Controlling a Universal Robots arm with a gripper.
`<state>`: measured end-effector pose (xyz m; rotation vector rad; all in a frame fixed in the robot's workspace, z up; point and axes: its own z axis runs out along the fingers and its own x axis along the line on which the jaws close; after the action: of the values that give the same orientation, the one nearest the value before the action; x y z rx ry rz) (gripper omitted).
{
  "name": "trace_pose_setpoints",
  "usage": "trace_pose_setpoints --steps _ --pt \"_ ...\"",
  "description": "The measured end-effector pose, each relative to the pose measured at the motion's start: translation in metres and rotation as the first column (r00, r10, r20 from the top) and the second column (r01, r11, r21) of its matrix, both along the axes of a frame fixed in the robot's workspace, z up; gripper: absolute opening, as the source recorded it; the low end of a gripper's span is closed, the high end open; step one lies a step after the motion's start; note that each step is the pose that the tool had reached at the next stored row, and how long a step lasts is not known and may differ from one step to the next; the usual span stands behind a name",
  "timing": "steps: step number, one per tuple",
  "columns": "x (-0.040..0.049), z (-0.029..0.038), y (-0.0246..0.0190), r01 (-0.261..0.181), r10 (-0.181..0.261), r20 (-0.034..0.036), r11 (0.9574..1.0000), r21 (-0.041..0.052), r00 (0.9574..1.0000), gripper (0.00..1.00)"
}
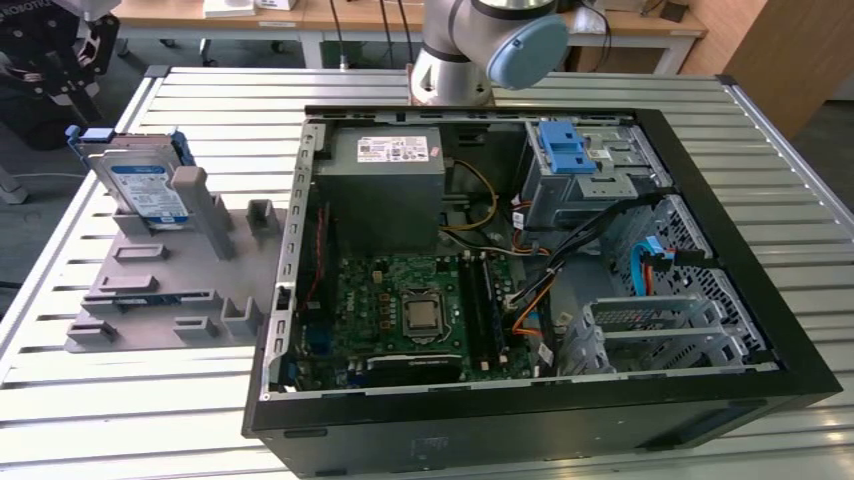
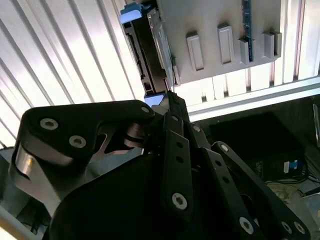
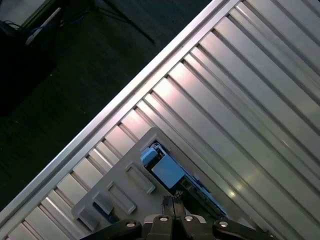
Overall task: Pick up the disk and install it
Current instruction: 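Pick up the disk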
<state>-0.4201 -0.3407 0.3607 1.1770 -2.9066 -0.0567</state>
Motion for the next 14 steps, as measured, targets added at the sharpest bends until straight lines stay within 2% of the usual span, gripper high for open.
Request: trace_pose_setpoints --steps 3,6,11,14 --pt "0.0 -0.0004 0.0 -0.047 0.047 0.0016 0.9989 0.0022 0.9989 0.11" --pt "0.0 -0.0008 0.0 -0.093 0.093 0.0029 0.9956 0.0042 0.9957 0.11" --pt "0.0 -0.0014 0.0 -0.161 0.161 0.0065 0.987 0.0066 0.987 0.11" --pt "0.0 -0.0016 0.0 -0.198 0.198 0.0086 0.9801 0.0075 0.9801 0.11"
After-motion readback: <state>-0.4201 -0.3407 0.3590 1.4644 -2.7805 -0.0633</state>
